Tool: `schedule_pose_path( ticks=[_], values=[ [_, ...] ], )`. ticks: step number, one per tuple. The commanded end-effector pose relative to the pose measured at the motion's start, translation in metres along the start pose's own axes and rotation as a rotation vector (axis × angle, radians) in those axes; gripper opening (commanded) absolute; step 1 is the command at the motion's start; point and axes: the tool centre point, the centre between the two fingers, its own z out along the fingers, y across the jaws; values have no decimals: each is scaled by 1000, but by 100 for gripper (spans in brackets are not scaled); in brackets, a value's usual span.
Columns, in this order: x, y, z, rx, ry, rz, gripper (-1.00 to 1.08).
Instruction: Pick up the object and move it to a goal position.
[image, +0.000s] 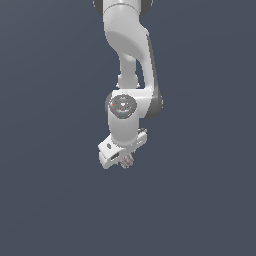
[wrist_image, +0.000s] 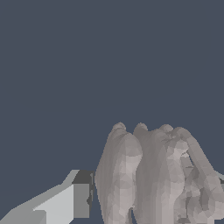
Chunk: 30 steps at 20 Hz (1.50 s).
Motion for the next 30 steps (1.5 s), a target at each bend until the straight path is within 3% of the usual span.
schedule_pose_path(
  ticks=[1,30],
  values=[
    [1,-12,-21,-1,1,-1,-100],
    [11,-184,-330,-2,1,-2,-100]
  ],
)
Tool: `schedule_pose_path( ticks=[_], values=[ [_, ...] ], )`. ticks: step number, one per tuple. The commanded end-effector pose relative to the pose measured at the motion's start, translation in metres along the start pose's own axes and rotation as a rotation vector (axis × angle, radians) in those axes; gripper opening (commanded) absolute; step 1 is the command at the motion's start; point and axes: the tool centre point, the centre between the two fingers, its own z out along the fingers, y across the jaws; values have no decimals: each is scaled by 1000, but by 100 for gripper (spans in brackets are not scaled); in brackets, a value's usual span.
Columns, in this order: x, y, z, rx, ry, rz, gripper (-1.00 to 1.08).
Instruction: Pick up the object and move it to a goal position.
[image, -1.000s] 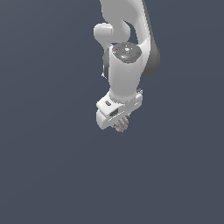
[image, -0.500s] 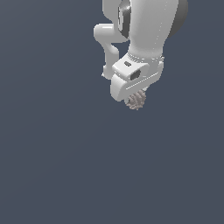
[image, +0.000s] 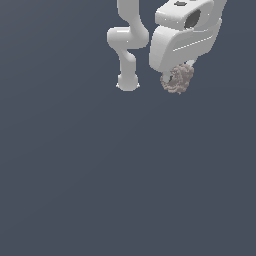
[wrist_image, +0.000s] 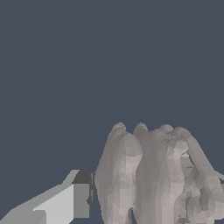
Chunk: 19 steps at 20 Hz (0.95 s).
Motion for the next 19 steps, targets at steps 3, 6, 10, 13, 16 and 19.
schedule_pose_path(
  ticks=[3,6,10,13,16,19],
  values=[
    [2,-21,-40,1,0,1,-100],
    [4,-32,-60,1,0,1,-100],
    [7,-41,-79,2,0,2,-100],
    [8,-45,-87,2,0,2,-100],
    [9,-47,-92,2,0,2,-100],
    [9,-48,-93,2,0,2,-100]
  ],
)
